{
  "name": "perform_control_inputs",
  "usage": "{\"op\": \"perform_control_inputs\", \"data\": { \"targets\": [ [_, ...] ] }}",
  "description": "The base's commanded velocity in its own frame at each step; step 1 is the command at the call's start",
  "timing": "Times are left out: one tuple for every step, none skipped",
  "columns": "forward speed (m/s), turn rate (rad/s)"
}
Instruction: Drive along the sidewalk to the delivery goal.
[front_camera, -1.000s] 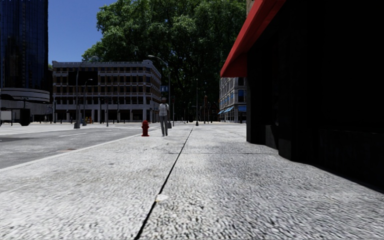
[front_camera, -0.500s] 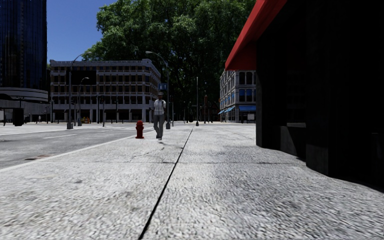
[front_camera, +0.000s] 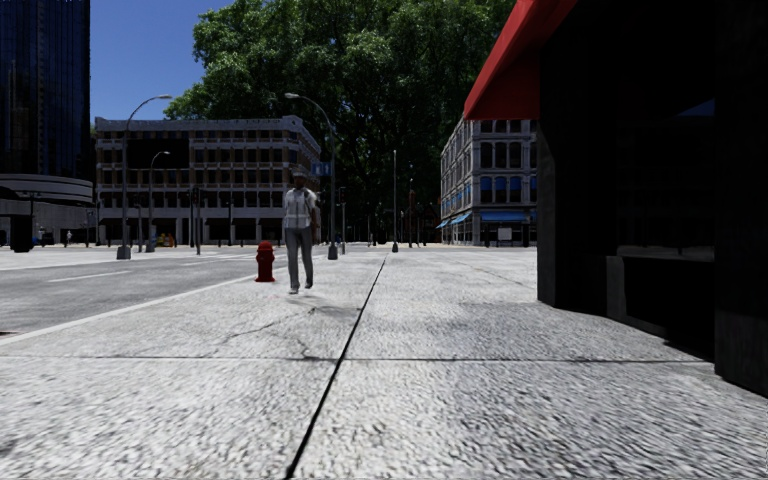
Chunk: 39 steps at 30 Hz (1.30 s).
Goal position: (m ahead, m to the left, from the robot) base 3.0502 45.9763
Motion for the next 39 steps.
{"op": "perform_control_inputs", "data": {
  "targets": [
    [2.0, 0.0],
    [2.0, 0.0],
    [2.0, 0.0],
    [2.0, 0.0],
    [2.0, 0.0],
    [2.0, 0.0],
    [2.0, 0.0],
    [2.0, 0.0],
    [2.0, 0.0],
    [2.0, 0.0],
    [2.0, 0.0],
    [2.0, 0.0],
    [2.0, 0.0],
    [2.0, 0.0],
    [2.0, 0.0],
    [2.0, 0.0],
    [2.0, 0.0],
    [2.0, 0.0],
    [2.0, 0.0],
    [2.0, 0.0],
    [2.0, 0.0],
    [2.0, 0.0],
    [2.0, 0.0],
    [2.0, 0.0],
    [2.0, 0.0],
    [2.0, 0.0],
    [2.0, 0.0],
    [2.0, 0.0],
    [2.0, 0.0],
    [2.0, 0.0],
    [2.0, 0.0],
    [2.0, 0.0],
    [2.0, 0.0],
    [2.0, 0.0],
    [2.0, 0.0],
    [2.0, 0.0],
    [2.0, 0.0],
    [2.0, 0.0],
    [2.0, 0.0]
  ]
}}
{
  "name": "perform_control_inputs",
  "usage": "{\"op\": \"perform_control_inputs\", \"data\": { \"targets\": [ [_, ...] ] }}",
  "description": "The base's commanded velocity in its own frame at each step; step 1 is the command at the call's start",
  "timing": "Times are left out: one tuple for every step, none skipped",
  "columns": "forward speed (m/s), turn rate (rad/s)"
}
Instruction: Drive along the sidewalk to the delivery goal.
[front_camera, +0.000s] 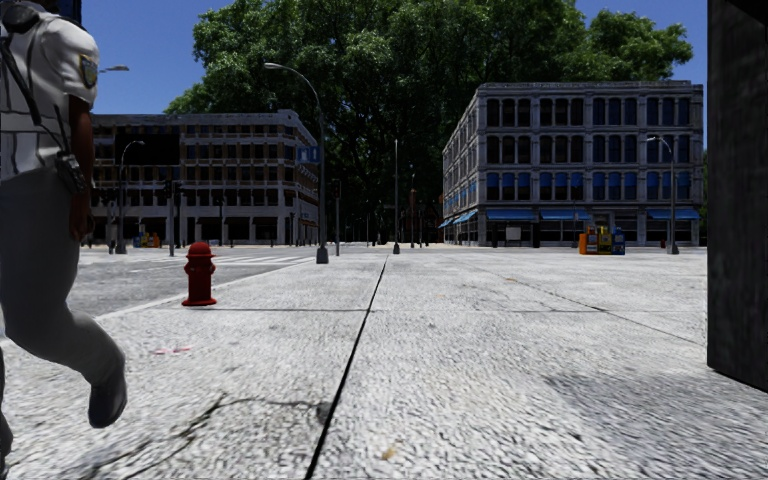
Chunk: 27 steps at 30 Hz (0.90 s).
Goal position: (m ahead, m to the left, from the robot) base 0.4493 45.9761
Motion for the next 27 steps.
{"op": "perform_control_inputs", "data": {
  "targets": [
    [2.0, 0.0],
    [2.0, 0.0],
    [2.0, 0.0],
    [2.0, 0.0],
    [2.0, 0.0],
    [2.0, 0.0],
    [2.0, 0.0],
    [2.0, 0.0],
    [2.0, 0.0],
    [2.0, 0.0],
    [2.0, 0.0],
    [2.0, 0.0],
    [2.0, 0.0],
    [2.0, 0.0],
    [2.0, 0.0],
    [2.0, 0.0],
    [2.0, 0.0],
    [2.0, 0.0],
    [2.0, 0.0],
    [2.0, 0.0],
    [2.0, 0.0],
    [2.0, 0.0],
    [2.0, 0.0],
    [2.0, 0.0],
    [2.0, 0.0],
    [2.0, 0.0],
    [2.0, 0.0]
  ]
}}
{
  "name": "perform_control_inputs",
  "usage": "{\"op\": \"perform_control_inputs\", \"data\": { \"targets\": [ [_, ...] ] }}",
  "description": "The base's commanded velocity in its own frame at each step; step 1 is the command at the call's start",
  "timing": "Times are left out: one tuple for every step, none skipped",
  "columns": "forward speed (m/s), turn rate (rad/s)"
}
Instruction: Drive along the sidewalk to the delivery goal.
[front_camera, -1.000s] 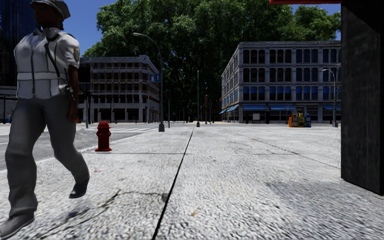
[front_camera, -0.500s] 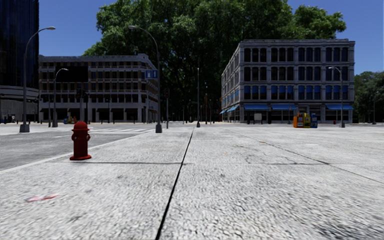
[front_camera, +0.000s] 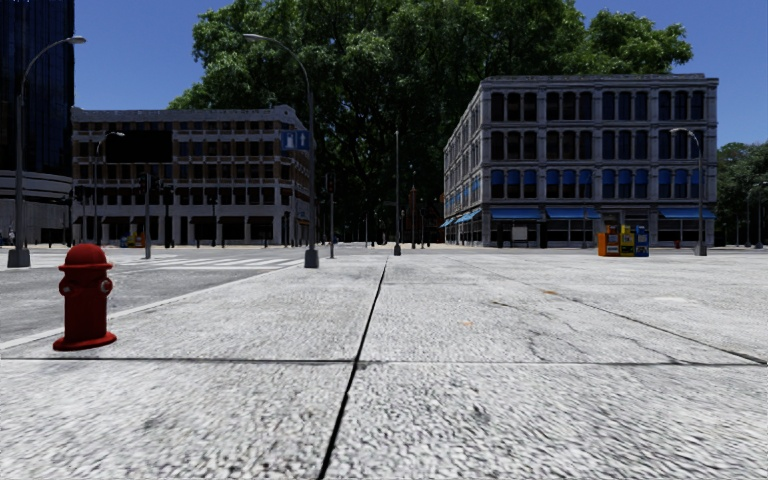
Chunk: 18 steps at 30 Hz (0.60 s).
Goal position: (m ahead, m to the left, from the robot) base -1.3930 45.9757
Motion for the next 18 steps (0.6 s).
{"op": "perform_control_inputs", "data": {
  "targets": [
    [2.0, 0.0],
    [2.0, 0.0],
    [2.0, 0.0],
    [2.0, 0.0],
    [2.0, 0.0],
    [2.0, 0.0],
    [2.0, 0.0],
    [2.0, 0.0],
    [2.0, 0.0],
    [2.0, 0.0],
    [2.0, 0.0],
    [2.0, 0.0],
    [2.0, 0.0],
    [2.0, 0.0],
    [2.0, 0.0],
    [2.0, 0.0],
    [2.0, 0.0],
    [2.0, 0.0]
  ]
}}
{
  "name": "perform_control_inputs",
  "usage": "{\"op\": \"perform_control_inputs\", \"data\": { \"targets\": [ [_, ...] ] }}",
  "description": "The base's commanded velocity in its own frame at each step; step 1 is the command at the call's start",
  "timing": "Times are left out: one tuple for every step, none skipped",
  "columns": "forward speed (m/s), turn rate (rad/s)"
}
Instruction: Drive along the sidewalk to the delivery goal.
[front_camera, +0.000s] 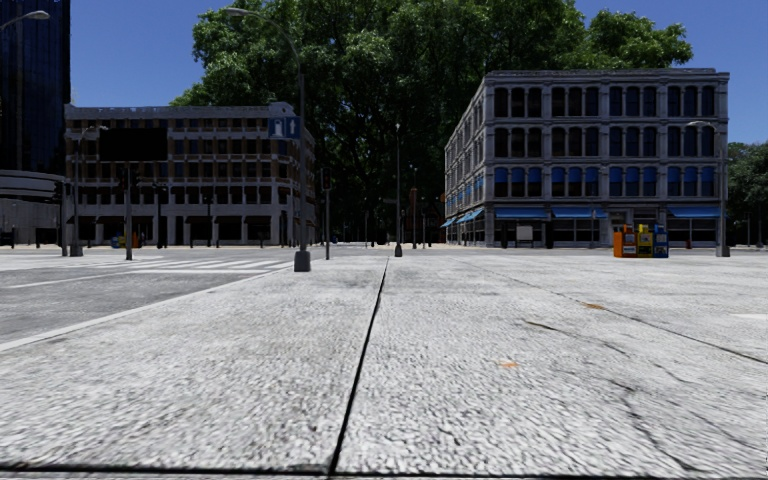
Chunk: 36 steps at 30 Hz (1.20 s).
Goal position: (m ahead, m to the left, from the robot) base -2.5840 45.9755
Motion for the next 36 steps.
{"op": "perform_control_inputs", "data": {
  "targets": [
    [2.0, 0.0],
    [2.0, 0.0],
    [2.0, 0.0],
    [2.0, 0.0],
    [2.0, 0.0],
    [2.0, 0.0],
    [2.0, 0.0],
    [2.0, 0.0],
    [2.0, 0.0],
    [2.0, 0.0],
    [2.0, 0.0],
    [2.0, 0.0],
    [2.0, 0.0],
    [2.0, 0.0],
    [2.0, 0.0],
    [2.0, 0.0],
    [2.0, 0.0],
    [2.0, 0.0],
    [2.0, 0.0],
    [2.0, 0.0],
    [2.0, 0.0],
    [2.0, 0.0],
    [2.0, 0.0],
    [2.0, 0.0],
    [2.0, 0.0],
    [2.0, 0.0],
    [2.0, 0.0],
    [2.0, 0.0],
    [2.0, 0.0],
    [2.0, 0.0],
    [2.0, 0.0],
    [2.0, 0.0],
    [2.0, 0.0],
    [2.0, 0.0],
    [2.0, 0.0],
    [2.0, 0.0]
  ]
}}
